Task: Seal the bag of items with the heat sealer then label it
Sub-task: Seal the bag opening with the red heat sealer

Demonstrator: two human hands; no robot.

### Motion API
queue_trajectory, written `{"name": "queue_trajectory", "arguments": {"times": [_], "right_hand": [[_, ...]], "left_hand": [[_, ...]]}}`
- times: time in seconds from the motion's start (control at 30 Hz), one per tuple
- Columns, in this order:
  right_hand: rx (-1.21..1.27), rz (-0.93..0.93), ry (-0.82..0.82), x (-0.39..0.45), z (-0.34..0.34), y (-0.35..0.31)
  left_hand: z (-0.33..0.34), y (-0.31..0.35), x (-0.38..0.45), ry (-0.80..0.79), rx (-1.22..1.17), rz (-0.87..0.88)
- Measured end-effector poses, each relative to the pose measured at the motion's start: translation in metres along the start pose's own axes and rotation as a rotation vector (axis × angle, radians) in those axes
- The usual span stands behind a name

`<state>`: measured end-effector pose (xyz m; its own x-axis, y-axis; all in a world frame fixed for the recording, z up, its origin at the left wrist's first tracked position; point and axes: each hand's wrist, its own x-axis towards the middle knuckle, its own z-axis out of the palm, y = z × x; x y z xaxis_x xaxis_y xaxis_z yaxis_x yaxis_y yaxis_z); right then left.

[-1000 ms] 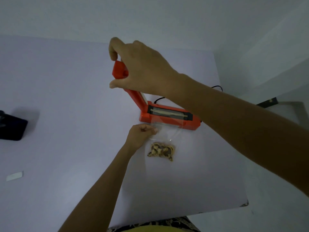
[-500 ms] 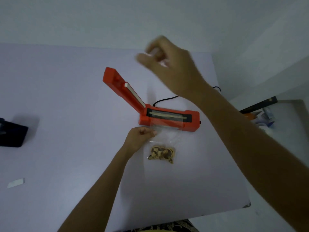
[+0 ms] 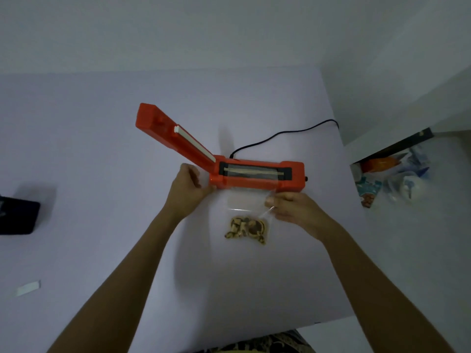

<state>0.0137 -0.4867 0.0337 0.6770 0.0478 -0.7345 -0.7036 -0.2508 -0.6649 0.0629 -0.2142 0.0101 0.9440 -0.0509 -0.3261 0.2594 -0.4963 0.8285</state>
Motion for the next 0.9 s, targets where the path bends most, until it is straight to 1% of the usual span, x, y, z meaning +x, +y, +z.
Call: {"name": "queue_trajectory", "arguments": {"times": [0.03, 0.1, 0.17, 0.23, 0.33, 0.47, 0.6, 0.9], "right_hand": [[0.067, -0.027, -0.012, 0.003, 0.003, 0.002], [0.138, -0.060, -0.035, 0.010, 0.010, 0.004], [0.219, -0.058, -0.062, 0.014, 0.015, 0.005], [0.295, -0.046, -0.096, 0.015, 0.021, 0.004], [0.321, -0.033, -0.114, 0.015, 0.027, 0.002], [0.343, -0.037, -0.085, 0.013, 0.034, 0.003], [0.427, -0.044, -0.062, 0.010, 0.039, 0.002], [0.480, -0.060, -0.058, 0.000, 0.040, -0.007]], "left_hand": [[-0.001, 0.001, 0.003, 0.007, -0.012, 0.078], [-0.004, 0.004, 0.010, -0.086, -0.011, 0.189], [-0.003, 0.006, 0.018, -0.210, 0.005, 0.184], [-0.001, 0.005, 0.024, -0.261, 0.023, 0.153], [-0.003, 0.005, 0.028, -0.262, 0.046, 0.150], [-0.003, 0.002, 0.029, -0.254, 0.053, 0.167], [-0.003, 0.004, 0.029, -0.252, 0.060, 0.175], [-0.004, 0.009, 0.028, -0.267, 0.026, 0.186]]}}
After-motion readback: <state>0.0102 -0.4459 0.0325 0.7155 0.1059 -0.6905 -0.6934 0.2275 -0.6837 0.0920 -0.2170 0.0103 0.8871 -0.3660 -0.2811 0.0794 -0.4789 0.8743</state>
